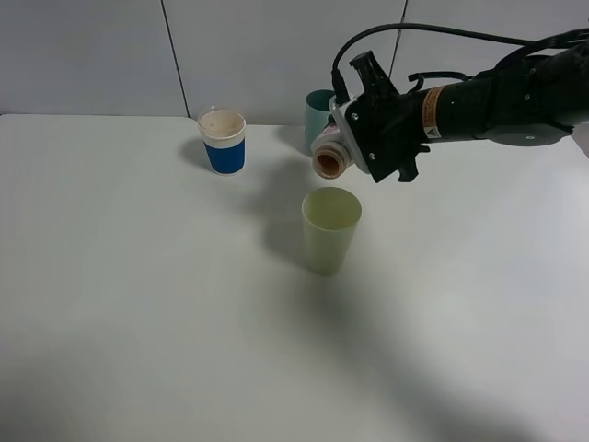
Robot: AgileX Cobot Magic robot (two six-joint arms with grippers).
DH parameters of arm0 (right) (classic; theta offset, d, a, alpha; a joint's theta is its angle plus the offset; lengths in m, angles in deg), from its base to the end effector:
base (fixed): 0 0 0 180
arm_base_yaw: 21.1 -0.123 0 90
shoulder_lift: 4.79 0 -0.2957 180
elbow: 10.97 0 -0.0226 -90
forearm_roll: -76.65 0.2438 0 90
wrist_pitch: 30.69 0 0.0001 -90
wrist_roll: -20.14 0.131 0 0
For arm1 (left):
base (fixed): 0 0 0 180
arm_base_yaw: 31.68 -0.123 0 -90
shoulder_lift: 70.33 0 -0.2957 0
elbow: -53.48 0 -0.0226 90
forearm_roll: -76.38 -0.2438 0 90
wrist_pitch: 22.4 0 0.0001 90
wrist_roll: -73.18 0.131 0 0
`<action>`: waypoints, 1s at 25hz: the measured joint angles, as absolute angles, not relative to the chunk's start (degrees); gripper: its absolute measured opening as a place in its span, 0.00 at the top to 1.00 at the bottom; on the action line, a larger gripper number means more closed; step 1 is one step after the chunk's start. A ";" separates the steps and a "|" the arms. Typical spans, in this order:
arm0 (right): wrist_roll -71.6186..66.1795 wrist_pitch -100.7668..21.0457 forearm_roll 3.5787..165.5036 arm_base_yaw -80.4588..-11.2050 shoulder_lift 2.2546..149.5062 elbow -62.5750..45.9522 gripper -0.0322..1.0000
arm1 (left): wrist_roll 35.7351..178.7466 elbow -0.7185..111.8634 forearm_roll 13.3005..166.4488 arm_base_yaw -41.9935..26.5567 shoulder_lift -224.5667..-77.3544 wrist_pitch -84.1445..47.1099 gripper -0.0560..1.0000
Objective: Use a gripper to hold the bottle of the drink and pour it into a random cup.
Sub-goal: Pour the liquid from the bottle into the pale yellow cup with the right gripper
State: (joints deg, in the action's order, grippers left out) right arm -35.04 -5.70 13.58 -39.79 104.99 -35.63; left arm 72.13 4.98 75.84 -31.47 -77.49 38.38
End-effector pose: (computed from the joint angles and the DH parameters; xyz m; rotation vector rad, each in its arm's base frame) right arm 0.3558 0.1724 0.1814 -2.0618 0.6138 -0.6035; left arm 0.0124 0.0010 0.2576 -0.0154 2.0322 -0.0026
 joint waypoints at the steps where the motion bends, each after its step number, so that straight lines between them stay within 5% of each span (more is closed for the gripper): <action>1: -35.80 -6.09 13.58 -39.80 104.99 -35.63 0.62 | 72.13 4.98 75.84 -31.47 -77.49 38.38 0.07; 25: -43.57 -7.63 14.70 -39.80 104.99 -35.63 0.62 | 72.13 4.98 75.84 -31.47 -77.49 38.38 0.07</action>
